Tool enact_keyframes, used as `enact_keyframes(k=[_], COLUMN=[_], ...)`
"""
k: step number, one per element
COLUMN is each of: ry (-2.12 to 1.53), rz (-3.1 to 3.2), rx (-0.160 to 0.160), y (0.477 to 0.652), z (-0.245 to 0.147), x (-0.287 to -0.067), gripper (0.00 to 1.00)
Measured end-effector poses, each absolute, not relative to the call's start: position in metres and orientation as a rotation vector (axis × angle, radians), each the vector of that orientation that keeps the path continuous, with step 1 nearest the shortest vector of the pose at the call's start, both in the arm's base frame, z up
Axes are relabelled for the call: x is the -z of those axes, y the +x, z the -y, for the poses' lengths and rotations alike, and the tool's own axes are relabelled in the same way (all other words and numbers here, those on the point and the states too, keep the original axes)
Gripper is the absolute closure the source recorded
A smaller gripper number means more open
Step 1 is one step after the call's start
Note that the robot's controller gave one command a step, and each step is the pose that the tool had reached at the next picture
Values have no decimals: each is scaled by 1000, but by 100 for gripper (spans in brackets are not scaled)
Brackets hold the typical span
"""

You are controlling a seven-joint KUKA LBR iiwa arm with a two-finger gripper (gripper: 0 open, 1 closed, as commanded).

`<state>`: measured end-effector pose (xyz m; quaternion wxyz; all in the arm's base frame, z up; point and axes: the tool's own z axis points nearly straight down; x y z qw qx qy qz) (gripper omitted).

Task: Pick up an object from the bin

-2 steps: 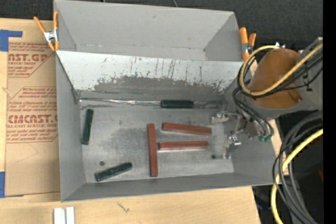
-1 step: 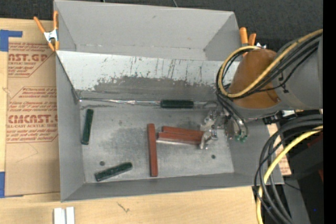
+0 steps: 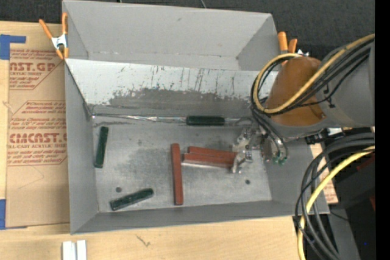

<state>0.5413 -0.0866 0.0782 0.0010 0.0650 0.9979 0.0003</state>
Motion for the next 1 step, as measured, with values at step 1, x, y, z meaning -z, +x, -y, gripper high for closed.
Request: enact_keyframes(k=[1], ry=[174], rz=[-3135], rx=[-1], y=[546], z=[73], x=[-203], gripper=[100])
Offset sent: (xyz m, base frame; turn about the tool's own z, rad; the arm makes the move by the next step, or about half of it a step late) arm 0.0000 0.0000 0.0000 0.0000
